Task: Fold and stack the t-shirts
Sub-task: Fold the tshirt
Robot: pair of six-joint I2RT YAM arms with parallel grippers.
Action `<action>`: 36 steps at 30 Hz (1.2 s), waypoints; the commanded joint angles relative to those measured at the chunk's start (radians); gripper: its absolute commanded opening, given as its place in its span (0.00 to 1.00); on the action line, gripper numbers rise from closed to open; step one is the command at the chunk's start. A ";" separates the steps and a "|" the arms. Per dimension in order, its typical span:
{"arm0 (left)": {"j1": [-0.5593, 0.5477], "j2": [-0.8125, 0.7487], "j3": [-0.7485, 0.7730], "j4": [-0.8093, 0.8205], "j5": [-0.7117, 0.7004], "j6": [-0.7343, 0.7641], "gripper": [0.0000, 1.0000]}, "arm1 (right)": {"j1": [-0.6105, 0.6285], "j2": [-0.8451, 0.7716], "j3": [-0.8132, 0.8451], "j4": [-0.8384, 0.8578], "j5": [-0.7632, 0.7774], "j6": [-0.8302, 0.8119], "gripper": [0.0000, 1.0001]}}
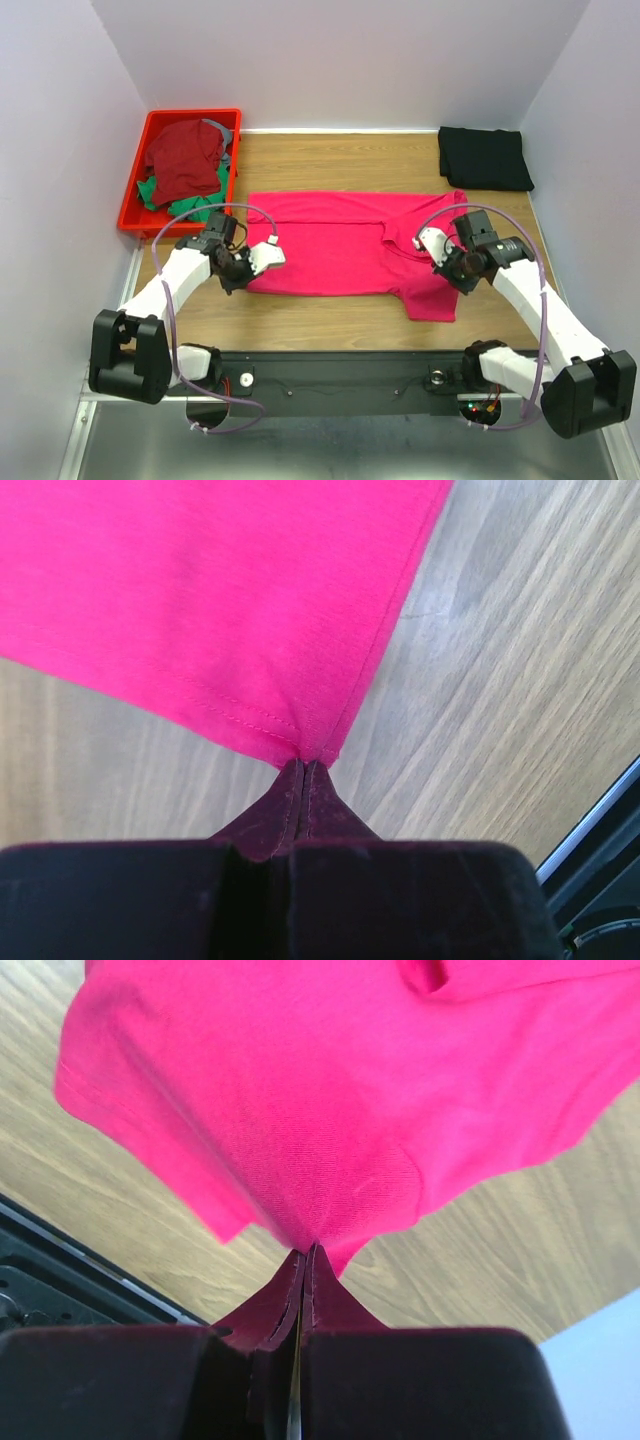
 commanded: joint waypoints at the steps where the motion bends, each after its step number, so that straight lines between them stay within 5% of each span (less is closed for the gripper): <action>1: 0.019 0.009 0.090 -0.068 0.058 0.014 0.00 | 0.002 0.021 0.070 -0.028 0.030 -0.006 0.00; 13: 0.049 0.109 0.211 -0.071 0.092 -0.012 0.00 | -0.180 0.228 0.253 0.005 -0.036 -0.158 0.01; 36: 0.089 0.385 0.489 0.017 0.095 -0.095 0.00 | -0.206 0.651 0.628 0.027 -0.075 -0.236 0.01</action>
